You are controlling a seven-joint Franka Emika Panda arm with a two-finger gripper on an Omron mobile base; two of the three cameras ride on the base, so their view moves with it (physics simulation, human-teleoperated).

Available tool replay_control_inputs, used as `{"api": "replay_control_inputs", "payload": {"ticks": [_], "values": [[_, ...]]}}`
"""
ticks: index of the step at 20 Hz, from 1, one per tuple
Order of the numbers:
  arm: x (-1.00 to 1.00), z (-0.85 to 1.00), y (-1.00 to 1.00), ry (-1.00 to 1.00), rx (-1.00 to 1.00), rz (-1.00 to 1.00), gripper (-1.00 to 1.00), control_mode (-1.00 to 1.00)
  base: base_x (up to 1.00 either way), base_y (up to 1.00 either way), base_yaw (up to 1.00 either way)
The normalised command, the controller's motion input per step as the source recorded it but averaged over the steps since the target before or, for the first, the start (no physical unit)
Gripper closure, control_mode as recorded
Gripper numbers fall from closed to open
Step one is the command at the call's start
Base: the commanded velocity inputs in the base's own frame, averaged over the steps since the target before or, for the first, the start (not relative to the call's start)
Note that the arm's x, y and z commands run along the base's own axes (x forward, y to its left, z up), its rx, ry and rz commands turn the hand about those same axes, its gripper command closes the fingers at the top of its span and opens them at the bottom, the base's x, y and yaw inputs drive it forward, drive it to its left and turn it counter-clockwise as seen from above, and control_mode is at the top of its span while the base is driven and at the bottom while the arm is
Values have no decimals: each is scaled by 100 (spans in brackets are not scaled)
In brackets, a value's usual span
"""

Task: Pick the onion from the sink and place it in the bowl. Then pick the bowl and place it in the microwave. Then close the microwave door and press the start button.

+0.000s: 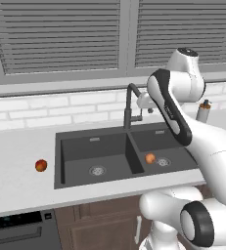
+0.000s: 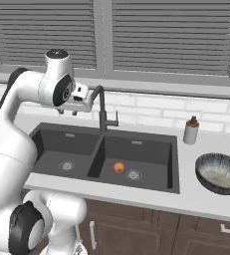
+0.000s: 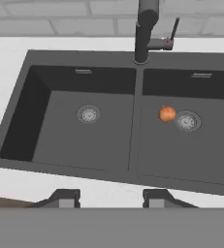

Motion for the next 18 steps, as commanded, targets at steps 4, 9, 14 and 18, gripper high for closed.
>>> {"api": "replay_control_inputs", "payload": {"ticks": [4, 9, 14, 18], "values": [[-58, 0, 0, -6, 0, 1, -100, -100, 0, 0, 0], [-85, -7, -14, 0, 0, 0, -100, -100, 0, 0, 0], [-39, -23, -43, 6, 0, 0, -100, -100, 0, 0, 0], [0, -26, -54, 9, 0, 0, -100, -100, 0, 0, 0]]}}
